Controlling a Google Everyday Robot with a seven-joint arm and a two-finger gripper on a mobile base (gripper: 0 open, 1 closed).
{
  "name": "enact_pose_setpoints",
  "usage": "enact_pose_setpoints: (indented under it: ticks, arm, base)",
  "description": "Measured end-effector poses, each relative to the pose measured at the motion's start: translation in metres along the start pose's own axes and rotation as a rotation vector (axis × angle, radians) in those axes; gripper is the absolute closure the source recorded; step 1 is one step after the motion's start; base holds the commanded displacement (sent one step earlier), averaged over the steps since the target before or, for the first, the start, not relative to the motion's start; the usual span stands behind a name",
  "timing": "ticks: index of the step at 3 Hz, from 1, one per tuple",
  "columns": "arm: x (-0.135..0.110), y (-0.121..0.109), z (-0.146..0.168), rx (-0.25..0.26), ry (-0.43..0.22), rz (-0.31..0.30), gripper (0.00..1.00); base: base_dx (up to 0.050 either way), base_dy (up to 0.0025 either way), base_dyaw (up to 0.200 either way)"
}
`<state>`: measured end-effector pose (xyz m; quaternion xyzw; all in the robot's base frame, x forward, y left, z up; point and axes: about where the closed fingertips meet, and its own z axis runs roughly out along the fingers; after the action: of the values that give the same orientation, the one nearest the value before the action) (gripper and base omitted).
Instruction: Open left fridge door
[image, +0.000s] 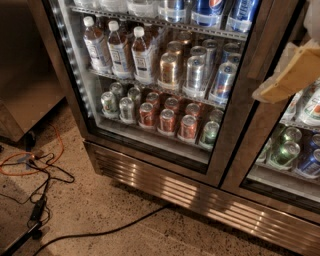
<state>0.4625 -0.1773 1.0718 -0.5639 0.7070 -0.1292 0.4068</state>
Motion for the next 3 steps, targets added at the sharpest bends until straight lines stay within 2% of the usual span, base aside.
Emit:
enact_pose_setpoints:
  ticks: [2,3]
  arm:
    - [-0.01,0.003,-0.007,0.003,0.003,-0.012,0.0]
    - [-0.004,0.031,0.011,-0.085,0.011,0.018,0.0]
  base:
    - [0.0,0.0,0.0]
    - [0.0,0.0,0.0]
